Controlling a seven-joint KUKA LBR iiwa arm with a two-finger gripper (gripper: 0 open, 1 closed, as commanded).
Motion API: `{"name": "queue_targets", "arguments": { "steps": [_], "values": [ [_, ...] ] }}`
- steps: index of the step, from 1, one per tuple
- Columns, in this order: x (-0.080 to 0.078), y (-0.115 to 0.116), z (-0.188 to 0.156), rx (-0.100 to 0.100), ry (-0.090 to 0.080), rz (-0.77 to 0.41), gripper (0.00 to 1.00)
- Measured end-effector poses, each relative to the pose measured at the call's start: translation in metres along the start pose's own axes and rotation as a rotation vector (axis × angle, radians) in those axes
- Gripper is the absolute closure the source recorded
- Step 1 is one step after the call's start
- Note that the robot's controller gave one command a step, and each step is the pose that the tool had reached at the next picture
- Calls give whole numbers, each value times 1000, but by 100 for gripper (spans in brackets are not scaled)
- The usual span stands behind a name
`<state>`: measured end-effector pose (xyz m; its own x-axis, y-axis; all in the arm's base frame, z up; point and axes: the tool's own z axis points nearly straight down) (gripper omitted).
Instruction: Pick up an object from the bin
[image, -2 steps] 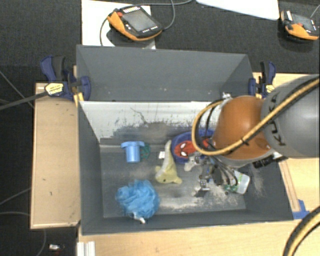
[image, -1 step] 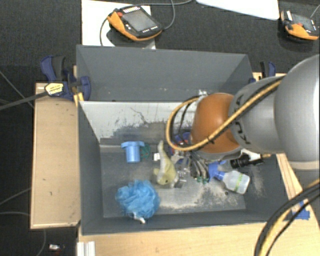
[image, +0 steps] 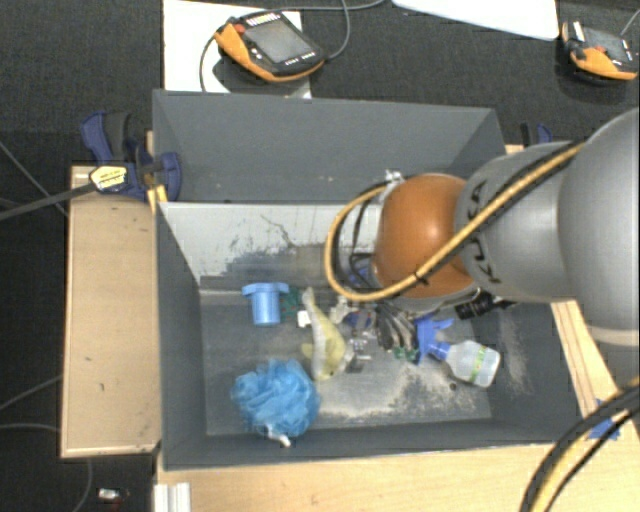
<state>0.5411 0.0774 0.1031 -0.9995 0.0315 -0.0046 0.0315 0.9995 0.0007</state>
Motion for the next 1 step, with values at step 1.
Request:
{"name": "queue_targets", "arguments": {
  "steps": [1],
  "values": [
    [-1,25,0,-3,-5,316,0]
  ]
}}
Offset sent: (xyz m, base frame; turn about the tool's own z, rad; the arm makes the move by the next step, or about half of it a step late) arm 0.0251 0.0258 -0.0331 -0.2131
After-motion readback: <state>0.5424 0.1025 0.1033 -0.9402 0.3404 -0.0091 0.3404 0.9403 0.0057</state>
